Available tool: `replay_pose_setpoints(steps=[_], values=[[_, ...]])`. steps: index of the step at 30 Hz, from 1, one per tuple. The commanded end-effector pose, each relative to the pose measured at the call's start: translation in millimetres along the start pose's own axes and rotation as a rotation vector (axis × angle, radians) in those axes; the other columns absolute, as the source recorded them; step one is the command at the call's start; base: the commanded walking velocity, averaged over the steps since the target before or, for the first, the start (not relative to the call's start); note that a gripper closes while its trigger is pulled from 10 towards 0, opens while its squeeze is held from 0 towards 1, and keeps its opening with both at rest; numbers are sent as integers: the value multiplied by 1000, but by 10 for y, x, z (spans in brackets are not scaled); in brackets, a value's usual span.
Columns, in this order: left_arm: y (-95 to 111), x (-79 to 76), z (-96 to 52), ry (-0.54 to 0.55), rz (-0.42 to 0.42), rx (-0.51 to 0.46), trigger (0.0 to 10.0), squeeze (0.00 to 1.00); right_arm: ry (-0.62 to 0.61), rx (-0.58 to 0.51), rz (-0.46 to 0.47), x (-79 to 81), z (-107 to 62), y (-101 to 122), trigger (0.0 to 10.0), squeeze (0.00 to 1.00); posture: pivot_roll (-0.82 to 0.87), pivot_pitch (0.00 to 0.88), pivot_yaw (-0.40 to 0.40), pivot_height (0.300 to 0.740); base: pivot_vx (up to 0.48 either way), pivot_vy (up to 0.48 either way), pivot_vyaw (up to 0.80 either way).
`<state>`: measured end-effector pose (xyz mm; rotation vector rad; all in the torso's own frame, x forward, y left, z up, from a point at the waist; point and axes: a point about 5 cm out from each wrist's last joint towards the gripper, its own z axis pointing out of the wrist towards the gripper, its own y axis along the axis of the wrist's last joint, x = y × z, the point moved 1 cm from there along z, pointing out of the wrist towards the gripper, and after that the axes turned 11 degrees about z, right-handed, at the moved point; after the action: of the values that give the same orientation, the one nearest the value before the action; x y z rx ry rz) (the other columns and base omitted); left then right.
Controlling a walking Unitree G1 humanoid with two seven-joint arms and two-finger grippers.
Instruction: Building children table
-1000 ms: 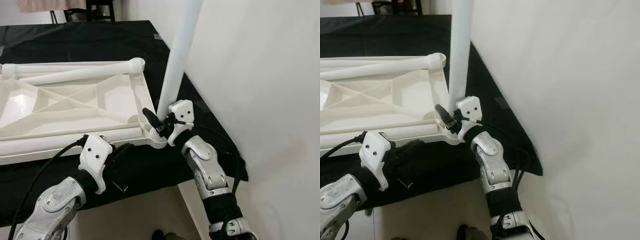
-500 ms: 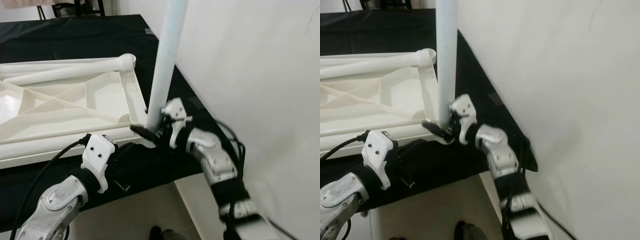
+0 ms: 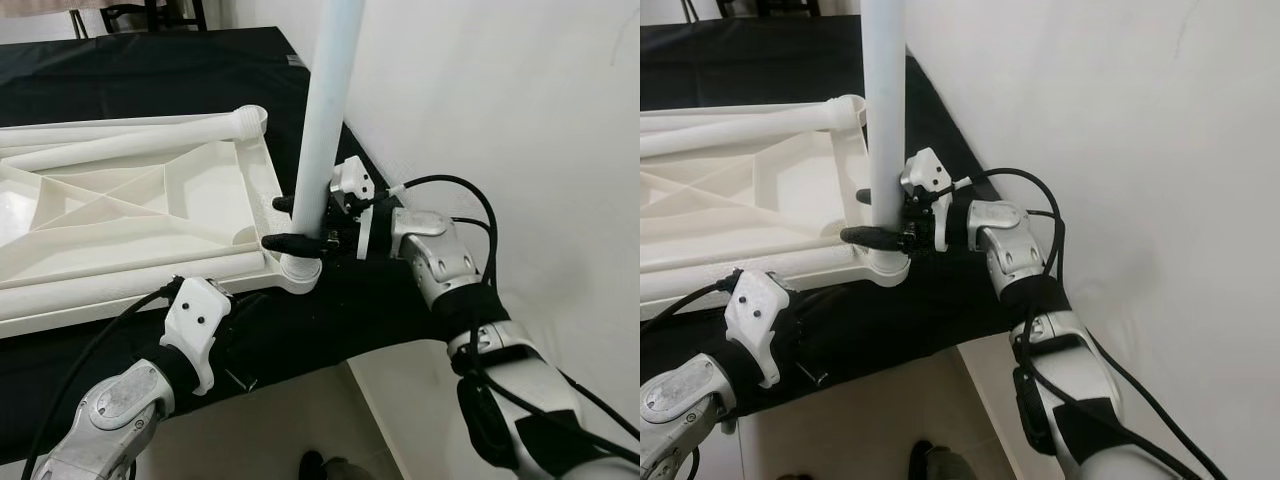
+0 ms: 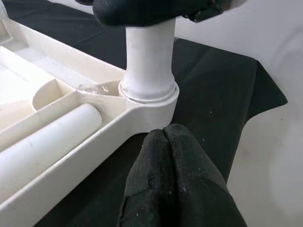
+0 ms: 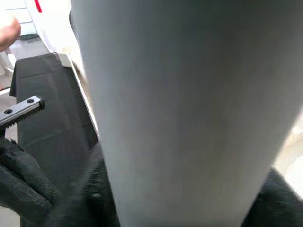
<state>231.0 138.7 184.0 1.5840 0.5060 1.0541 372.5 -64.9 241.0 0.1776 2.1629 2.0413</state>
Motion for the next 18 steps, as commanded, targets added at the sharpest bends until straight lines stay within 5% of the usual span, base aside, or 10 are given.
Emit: replay_pose_setpoints(steps=[1,7,13,16,17,18], values=[[-27,-31,-15,-16,0,14,10000,0,32,-4,-9,-1,16,58,0,0,127,240,-157,740,0,0,0],[-31,-24,-25,-13,1,16,10000,0,53,28,0,-51,-109,-21,0,0,120,240,-160,740,0,0,0],[-44,1,-47,-4,1,19,10000,0,-142,54,8,-70,-319,-289,0,0,98,243,-166,740,0,0,0],[-62,10,-73,-3,6,27,10000,0,-296,41,67,1,-330,-512,0,0,91,243,-175,740,0,0,0],[-64,26,-82,-4,11,33,10000,0,-701,-1,160,47,-349,-792,0,0,82,254,-166,740,0,0,0],[-72,40,-87,-7,14,37,10000,0,-842,4,85,167,-390,-839,0,0,85,271,-137,740,0,0,0]])
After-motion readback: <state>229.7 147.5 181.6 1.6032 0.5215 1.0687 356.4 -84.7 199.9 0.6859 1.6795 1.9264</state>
